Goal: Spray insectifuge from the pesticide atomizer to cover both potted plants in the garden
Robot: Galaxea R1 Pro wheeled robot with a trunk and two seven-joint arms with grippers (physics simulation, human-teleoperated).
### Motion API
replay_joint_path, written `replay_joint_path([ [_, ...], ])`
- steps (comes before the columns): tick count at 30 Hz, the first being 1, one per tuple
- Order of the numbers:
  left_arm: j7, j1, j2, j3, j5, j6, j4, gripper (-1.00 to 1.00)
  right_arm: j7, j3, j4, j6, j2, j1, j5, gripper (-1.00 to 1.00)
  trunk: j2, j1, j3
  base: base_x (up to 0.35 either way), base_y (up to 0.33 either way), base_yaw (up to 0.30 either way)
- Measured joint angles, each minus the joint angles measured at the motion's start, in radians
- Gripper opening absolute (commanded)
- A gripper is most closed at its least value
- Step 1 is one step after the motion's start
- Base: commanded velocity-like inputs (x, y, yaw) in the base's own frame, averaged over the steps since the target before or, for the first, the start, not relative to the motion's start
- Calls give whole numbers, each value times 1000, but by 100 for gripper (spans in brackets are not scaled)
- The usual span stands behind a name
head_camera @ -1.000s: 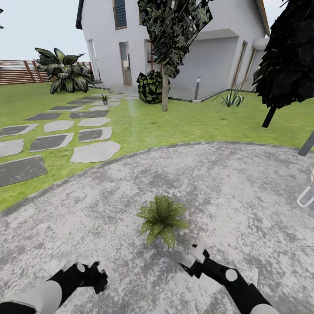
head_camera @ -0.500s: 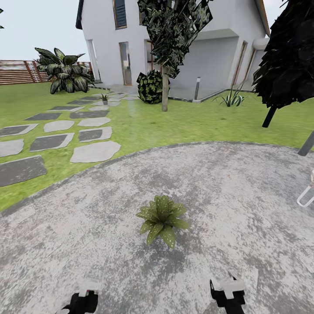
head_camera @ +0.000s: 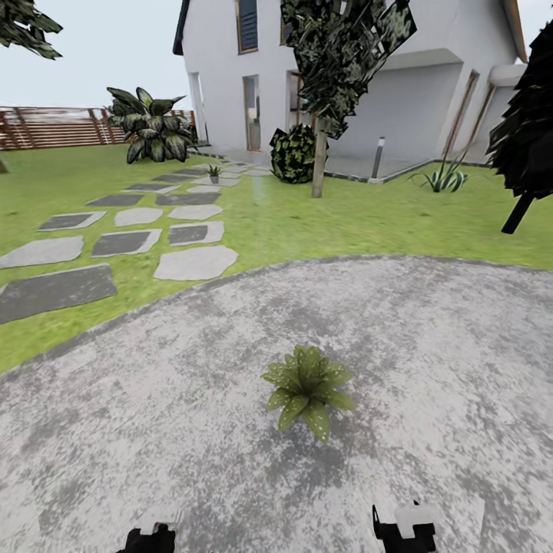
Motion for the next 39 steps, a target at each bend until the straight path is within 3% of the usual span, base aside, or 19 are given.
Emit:
replay_joint_path([
  [8, 1, 7, 0, 1, 2, -32, 0, -100, 0, 0, 0, 0, 0, 1, 0, 100, 0, 0, 7, 0, 0, 230],
  [16, 2, 7, 0, 1, 0, -33, -1, -100, 0, 0, 1, 0, 0, 2, 0, 100, 0, 0, 15, -13, 144, 219],
  [39, 2, 7, 0, 1, 0, -34, -1, -100, 2, 0, 1, 0, 0, 2, 0, 100, 0, 0, 39, 0, 4, 218],
])
